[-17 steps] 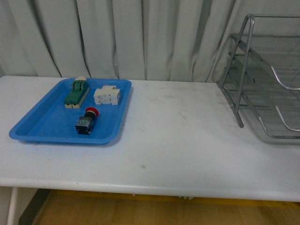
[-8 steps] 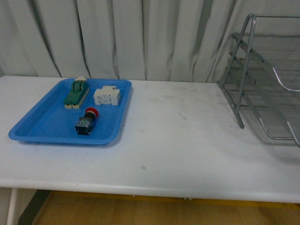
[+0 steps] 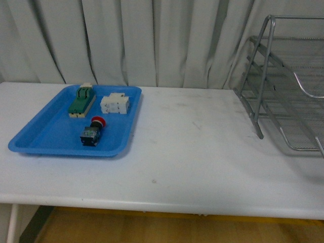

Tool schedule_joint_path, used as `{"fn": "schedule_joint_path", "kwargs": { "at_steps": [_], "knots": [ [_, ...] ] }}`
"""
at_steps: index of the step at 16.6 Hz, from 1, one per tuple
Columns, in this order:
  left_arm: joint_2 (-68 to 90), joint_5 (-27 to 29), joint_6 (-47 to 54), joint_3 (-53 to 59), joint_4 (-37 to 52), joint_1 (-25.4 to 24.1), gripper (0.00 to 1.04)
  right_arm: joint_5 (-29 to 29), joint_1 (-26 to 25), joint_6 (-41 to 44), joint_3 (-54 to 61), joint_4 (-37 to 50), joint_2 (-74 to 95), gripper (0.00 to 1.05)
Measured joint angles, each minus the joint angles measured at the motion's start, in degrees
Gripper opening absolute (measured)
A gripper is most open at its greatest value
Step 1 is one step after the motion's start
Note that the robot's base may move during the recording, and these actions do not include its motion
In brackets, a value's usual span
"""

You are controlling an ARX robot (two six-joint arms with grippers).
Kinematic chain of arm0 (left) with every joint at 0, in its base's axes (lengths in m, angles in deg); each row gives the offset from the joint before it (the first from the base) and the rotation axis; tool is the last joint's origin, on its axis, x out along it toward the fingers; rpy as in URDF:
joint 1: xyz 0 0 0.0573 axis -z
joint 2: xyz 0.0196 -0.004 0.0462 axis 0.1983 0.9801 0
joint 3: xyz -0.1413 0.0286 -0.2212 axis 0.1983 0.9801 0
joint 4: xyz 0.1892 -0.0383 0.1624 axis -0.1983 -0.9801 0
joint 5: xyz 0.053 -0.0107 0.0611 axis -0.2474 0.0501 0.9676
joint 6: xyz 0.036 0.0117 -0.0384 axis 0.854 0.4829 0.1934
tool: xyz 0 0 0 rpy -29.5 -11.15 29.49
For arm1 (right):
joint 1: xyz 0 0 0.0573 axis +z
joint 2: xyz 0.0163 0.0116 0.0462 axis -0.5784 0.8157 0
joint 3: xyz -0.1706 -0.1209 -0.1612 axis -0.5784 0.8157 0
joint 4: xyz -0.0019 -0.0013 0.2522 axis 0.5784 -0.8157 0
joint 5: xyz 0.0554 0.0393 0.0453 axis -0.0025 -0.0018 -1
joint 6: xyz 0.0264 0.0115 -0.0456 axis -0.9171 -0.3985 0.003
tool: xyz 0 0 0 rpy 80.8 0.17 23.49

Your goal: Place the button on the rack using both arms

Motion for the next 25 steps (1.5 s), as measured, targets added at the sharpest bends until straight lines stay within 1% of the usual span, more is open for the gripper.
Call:
{"fn": "schedule_joint_path", "kwargs": {
  "at_steps": [6, 10, 13, 14, 15, 16, 17, 18, 19, 20, 21, 25],
  "knots": [
    [0.0, 0.0, 0.0, 0.0, 0.0, 0.0, 0.98, 0.5, -1.9, -3.2, 2.6, -0.8, -4.6, 0.98],
    [0.0, 0.0, 0.0, 0.0, 0.0, 0.0, 0.98, -5.1, -3.3, -2.7, 8.0, -0.7, -15.5, 0.98],
    [0.0, 0.0, 0.0, 0.0, 0.0, 0.0, 0.98, -11.0, -6.1, -1.3, 11.6, -1.5, -23.5, 0.98],
    [0.0, 0.1, 0.0, 0.0, 0.0, 0.0, 0.98, -4.6, -4.9, 9.5, 15.2, -12.3, -35.0, 0.87],
    [0.0, 0.0, 0.0, 0.0, 0.0, 0.0, 0.98, -1.6, -2.3, 23.8, 18.7, -18.5, -48.9, 0.76],
    [0.0, 0.0, 0.0, 0.0, 0.0, 0.0, 0.98, 1.1, 0.3, 42.8, 19.9, -24.7, -62.8, 0.63],
    [0.0, 0.0, 0.0, 0.0, 0.0, 0.0, 0.98, 3.9, 2.8, 57.1, 21.8, -31.1, -73.3, 0.50],
    [0.0, 0.0, 0.0, 0.0, 0.0, 0.0, 0.98, 7.1, 6.1, 69.5, 25.0, -36.2, -81.4, 0.37],
    [0.0, 0.0, 0.0, 0.0, 0.0, 0.0, 0.98, 13.4, 12.2, 78.9, 30.2, -33.0, -87.3, 0.15],
    [0.0, 0.0, 0.0, 0.0, 0.0, 0.0, 0.98, 19.1, 18.0, 82.7, 31.1, -40.5, -95.4, 0.02],
    [0.0, 0.0, 0.0, 0.0, 0.0, 0.0, 0.98, 23.4, 22.1, 83.4, 31.1, -46.9, -102.5, 0.02],
    [0.0, 0.0, 0.0, 0.0, 0.0, 0.0, 0.98, 27.5, 26.2, 83.7, 31.1, -53.5, -109.6, 0.02]
  ]
}}
